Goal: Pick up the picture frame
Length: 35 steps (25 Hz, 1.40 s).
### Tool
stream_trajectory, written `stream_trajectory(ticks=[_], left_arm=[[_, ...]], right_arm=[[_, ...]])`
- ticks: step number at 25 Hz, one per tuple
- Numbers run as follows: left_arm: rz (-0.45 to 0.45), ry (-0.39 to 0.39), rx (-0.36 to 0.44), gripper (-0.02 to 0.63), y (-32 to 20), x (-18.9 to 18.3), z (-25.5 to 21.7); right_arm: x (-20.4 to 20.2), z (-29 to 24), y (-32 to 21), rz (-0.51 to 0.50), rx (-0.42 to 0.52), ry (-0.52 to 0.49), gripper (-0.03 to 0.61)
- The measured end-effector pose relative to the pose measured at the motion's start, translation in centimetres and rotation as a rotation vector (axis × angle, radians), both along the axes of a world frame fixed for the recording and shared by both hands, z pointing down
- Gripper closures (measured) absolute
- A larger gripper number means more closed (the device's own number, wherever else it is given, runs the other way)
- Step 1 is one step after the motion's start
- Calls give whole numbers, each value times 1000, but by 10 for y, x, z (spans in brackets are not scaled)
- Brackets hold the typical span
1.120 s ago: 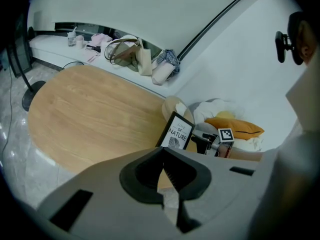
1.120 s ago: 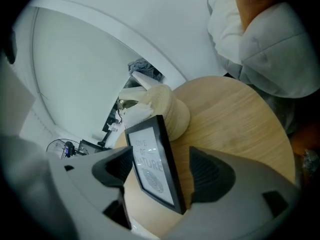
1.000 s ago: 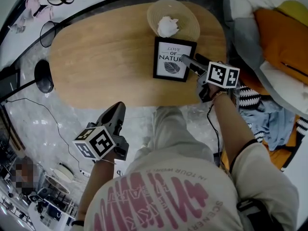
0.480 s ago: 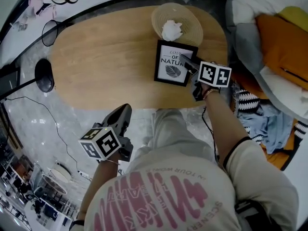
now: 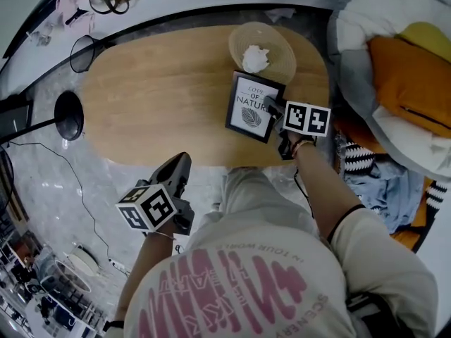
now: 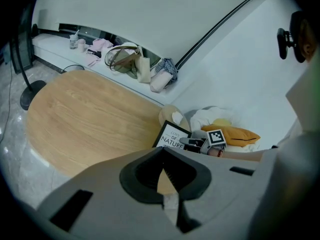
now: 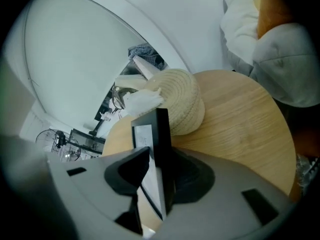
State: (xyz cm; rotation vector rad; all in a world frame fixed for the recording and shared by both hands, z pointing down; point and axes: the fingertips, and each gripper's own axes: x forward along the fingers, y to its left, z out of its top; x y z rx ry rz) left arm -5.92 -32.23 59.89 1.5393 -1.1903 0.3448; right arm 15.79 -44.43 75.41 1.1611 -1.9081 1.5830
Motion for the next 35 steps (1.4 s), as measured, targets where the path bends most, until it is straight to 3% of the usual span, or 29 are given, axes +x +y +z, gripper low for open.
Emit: stream_trajectory(ticks=[10, 28, 35], left_arm=[[-2, 1, 65, 611, -11, -2, -15], [-43, -53, 109, 611, 5, -16, -40], [-44, -58, 137, 611, 4, -12, -48]], right_arm=[[-26, -27, 3, -62, 16, 43, 513], [-28, -54, 12, -82, -32, 41, 521], [-37, -80, 14, -119, -3, 11, 532]])
